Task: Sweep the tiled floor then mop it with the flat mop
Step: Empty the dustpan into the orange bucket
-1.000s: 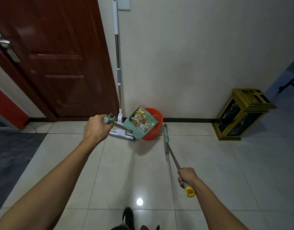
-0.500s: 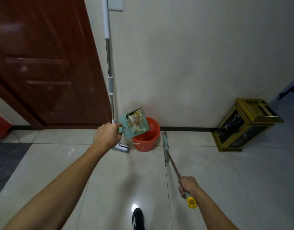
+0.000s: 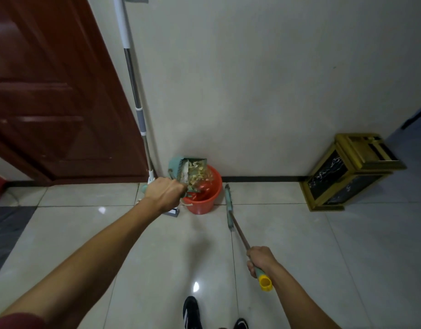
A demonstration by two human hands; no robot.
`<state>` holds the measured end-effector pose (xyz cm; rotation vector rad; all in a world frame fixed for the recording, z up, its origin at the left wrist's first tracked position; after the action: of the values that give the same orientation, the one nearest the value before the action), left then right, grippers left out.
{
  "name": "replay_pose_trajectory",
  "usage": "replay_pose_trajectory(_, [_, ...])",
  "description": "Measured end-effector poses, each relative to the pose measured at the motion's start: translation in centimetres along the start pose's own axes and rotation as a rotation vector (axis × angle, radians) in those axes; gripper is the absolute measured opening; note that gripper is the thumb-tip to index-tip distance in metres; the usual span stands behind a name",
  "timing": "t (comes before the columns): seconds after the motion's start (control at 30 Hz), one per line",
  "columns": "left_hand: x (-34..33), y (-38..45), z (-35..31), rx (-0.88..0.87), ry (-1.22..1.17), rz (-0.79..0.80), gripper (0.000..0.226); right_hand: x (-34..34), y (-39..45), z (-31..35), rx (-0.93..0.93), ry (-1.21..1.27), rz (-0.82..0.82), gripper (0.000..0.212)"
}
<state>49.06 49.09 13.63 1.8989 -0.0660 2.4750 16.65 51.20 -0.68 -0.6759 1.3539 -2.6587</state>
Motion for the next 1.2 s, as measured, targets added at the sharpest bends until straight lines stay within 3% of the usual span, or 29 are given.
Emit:
replay_pose_trajectory(0.47, [2.1, 3.4, -3.8, -0.119, 0.075, 0.058, 0.011, 3.2, 3.0, 1.4, 0.019, 0.013, 0.026, 0.012])
replay_pose_trajectory(0.6, [1.8, 3.5, -5.9, -0.257, 0.133, 0.073, 0.016, 3.6, 3.5, 1.3, 0.033, 0.013, 0.032, 0.012])
replay_pose_trajectory(0.7, [1.0, 2.4, -7.8, -0.413, 0.193, 0.084, 0.007, 3.7, 3.8, 1.1, 0.036, 0.017, 0.028, 0.013])
replay_pose_trajectory(0.8, [0.4, 1.7, -9.0, -0.488, 0.242, 0.016, 0.007, 3.8, 4.0, 0.9, 0.022, 0.015, 0.037, 0.014])
replay_pose_trajectory(0.97, [-0.6, 2.0, -10.1, -0.476, 0.203, 0.118, 0.015, 4.1, 4.2, 0.4, -0.001, 0.016, 0.046, 0.014])
replay_pose_trajectory(1.2, [1.8, 3.4, -10.2, -0.428, 0.232, 0.129, 0.017, 4.6, 4.2, -0.1, 0.025, 0.016, 0.054, 0.013])
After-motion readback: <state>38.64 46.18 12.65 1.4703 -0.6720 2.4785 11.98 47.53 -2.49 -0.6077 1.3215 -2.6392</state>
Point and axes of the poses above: each hand's wrist, its own y-axis towards the middle knuckle, its own x-axis out of the back of the hand, z = x × y, the point moved 3 cm from there along y, towards the middle knuckle, and after that the axes turned 8 degrees about -z, right-handed, at the moved point
